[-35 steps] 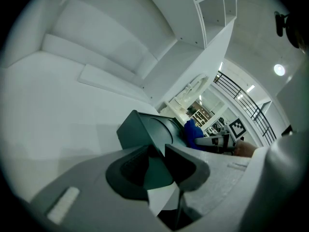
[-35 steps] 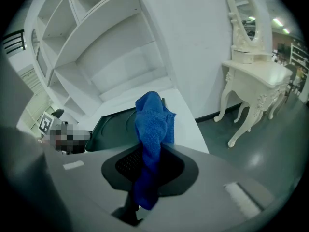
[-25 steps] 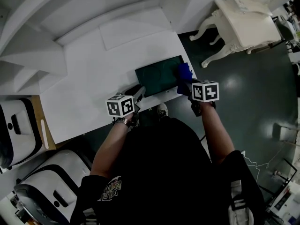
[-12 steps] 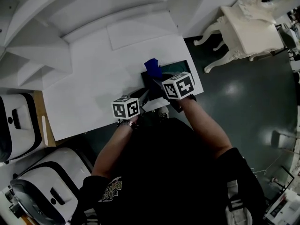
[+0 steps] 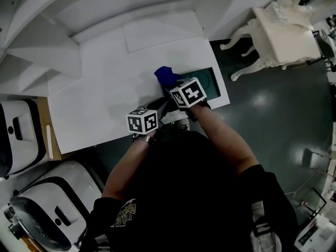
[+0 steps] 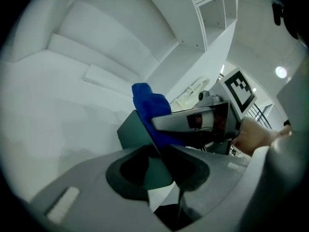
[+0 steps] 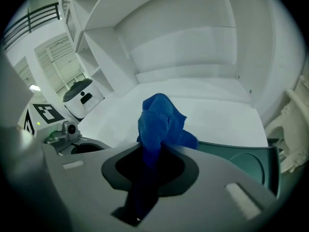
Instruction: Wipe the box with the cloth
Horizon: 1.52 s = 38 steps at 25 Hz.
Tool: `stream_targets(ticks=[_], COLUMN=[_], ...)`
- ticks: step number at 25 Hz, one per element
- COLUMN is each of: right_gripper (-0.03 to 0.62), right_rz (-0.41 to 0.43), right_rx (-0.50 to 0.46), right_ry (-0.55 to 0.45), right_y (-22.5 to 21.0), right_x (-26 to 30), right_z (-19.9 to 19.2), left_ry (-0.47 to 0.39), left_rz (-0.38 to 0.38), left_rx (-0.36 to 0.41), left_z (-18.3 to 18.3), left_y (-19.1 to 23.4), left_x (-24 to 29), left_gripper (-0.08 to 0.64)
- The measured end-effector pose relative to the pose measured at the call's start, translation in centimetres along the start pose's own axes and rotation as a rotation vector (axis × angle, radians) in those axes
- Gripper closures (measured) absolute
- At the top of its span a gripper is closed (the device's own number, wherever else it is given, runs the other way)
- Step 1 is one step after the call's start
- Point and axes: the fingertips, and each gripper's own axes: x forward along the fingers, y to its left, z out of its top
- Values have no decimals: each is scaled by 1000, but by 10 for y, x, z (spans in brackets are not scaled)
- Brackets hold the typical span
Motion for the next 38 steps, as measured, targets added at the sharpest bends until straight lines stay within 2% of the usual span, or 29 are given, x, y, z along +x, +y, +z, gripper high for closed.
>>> stream_targets(ticks=[4,12,17,21,25,30,38], right_gripper=[500,500,500,500,501,502,502], right_rz=[-4,-115,-140,-251,-327,-314,-269], right_rx=[29,56,81,55,63,88,148], right_ry=[-10,-22,-28,12,52,83,35], right_y=[-9,-59,-83,-119,-153,-161,-160], right_x=[0,-24,-40,-59,-77,-83,-81], right_z=[-1,-12,-17,-29,-40,-44,-45], left_ry=[-1,5,9,9,8,6,1], left_rz=[-2,8,4,2,3,0,3], left_rx=[-1,-5,-12,-18,-20,-26,-29], left_z=[0,-1,0,-1,-1,-1,-2], left_y=[-1,1,0,1,1,0,0], left_x=[0,-1,1,1,1,2,0], left_gripper=[448,449,449,449,449,449,451])
